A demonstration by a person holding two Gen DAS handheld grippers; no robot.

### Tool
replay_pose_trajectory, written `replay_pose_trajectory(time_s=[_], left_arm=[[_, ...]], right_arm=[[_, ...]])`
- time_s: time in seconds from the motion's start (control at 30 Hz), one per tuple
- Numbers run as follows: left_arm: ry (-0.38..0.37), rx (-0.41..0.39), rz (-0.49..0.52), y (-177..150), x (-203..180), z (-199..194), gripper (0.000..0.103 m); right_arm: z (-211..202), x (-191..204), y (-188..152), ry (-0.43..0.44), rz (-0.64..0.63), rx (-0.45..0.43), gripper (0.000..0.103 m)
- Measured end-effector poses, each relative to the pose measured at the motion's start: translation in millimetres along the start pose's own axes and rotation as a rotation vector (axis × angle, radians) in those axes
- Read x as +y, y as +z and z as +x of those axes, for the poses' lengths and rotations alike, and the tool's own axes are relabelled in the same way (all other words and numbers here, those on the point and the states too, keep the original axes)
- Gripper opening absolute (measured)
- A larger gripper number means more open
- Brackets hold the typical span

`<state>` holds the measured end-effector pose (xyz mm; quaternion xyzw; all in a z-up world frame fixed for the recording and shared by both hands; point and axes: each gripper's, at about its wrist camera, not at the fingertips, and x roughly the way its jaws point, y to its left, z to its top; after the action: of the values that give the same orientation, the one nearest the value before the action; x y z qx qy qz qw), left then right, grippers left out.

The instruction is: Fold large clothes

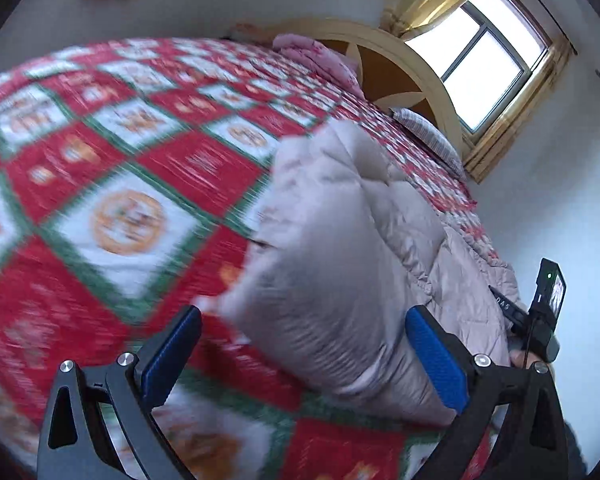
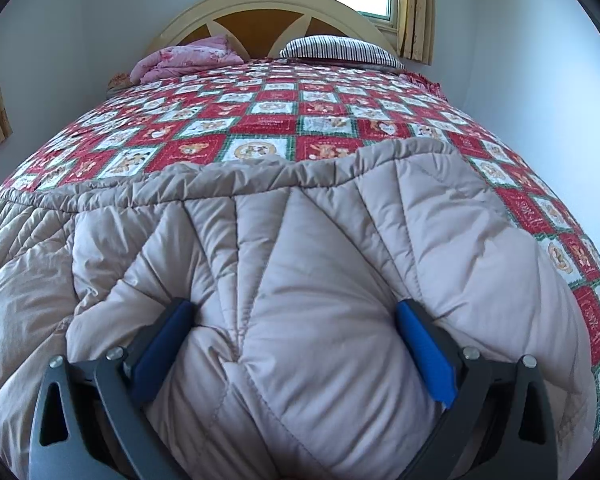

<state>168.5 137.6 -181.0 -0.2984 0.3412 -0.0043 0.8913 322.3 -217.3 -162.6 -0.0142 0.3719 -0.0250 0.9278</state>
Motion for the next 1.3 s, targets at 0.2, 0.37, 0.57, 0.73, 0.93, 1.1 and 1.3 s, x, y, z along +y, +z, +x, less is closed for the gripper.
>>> replay_pose_trajectory(time_s=[0.2, 0.37, 0.57, 0.73, 0.93, 1.1, 1.3], left_arm=[[-0.038, -0.084, -0.067, 11, -8, 25, 0.102], [-0.102, -0.090, -0.101, 27, -13, 35, 0.050], [-0.220, -0.155, 0.011, 49, -60, -5, 0.022], [-0.330, -0.246, 0.225, 59, -160, -53, 0.021], [-0.409, -0.261, 0.473, 34, -278, -59, 0.021], [-0.422, -0.229, 0.732, -28, -363, -26, 0.021], [-0.334, -0.172, 1.126, -143, -416, 54, 0.021]], right_arm=[[-2, -2, 0, 0.013, 0.006, -0.008, 0.102], [-1, -3, 0, 0.021, 0.010, -0.007, 0.103], [-1, -3, 0, 0.036, 0.019, -0.007, 0.103], [-3, -6, 0, 0.080, 0.030, -0.009, 0.103], [-39, -41, 7, 0.251, 0.126, -0.010, 0.101], [-84, -119, 18, 0.309, 0.281, -0.115, 0.101], [-118, -221, 43, 0.271, 0.431, -0.231, 0.101]])
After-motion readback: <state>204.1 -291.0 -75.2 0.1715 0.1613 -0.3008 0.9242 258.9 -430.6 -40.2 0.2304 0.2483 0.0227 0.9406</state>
